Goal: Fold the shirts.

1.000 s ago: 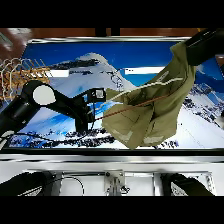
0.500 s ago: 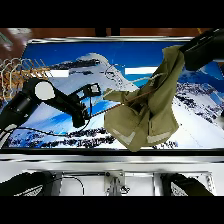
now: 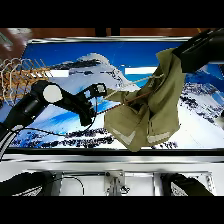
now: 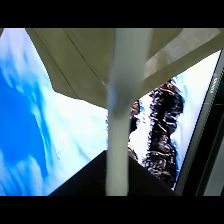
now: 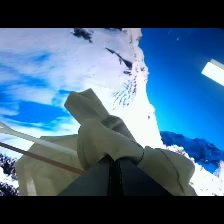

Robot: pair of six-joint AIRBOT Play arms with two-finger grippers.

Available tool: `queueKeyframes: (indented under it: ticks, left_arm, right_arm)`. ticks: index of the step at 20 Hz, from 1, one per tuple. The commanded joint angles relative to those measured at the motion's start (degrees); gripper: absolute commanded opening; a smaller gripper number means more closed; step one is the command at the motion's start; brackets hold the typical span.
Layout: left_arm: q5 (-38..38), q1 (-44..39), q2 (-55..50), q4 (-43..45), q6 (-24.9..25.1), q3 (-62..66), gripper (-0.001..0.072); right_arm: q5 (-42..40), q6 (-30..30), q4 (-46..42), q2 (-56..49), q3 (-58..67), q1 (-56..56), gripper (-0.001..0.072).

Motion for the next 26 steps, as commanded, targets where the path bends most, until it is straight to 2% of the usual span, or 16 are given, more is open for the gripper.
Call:
queueKeyframes:
  ticks: [1, 5, 6, 9, 12, 15, 18, 22, 26]
  left_arm:
    - [3.9, -0.6, -1.3, -1.3, 0.8, 0.1, 0.0051]
    - [5.5, -0.5, -2.8, -1.6, 1.1, 0.1, 0.0051]
    - [5.4, -0.5, -3.2, -1.6, -0.2, 0.1, 0.0051]
    - [2.3, 0.7, -2.8, 0.4, -4.3, 0.1, 0.0051]
    - [-0.7, 2.1, -1.1, 1.4, -4.6, 0.1, 0.0051]
    - [2.1, -0.2, -1.5, -2.0, -1.6, 0.1, 0.0051]
    - [3.9, -4.2, -2.5, -2.2, -0.5, 0.1, 0.0051]
    - [11.9, -4.6, -2.7, -2.3, -2.4, 1.2, 0.0051]
    - [13.9, -4.3, -2.7, -2.3, -2.4, 4.0, 0.0051]
  right_arm:
    - [2.2, 0.4, 2.0, 0.0, 0.0, 0.1, 0.0080]
    - [4.9, 1.1, 5.5, 0.0, 0.0, 0.1, 0.0081]
    - [5.2, 1.1, 5.4, 0.0, 0.0, 0.1, 0.0080]
    - [4.3, 1.1, 0.7, 0.3, 0.0, 0.1, 0.0080]
    - [3.6, 0.9, -2.7, 0.3, 0.0, 0.0, 0.0080]
    - [3.6, 0.9, 3.3, -0.1, 0.0, 0.1, 0.0080]
    - [4.0, 1.3, 4.6, -0.3, 0.0, 0.1, 0.0080]
    - [8.4, 3.0, 6.8, -0.3, 0.0, 0.1, 0.0080]
    - [10.0, 4.0, 8.5, -0.3, 0.0, 0.1, 0.0080]
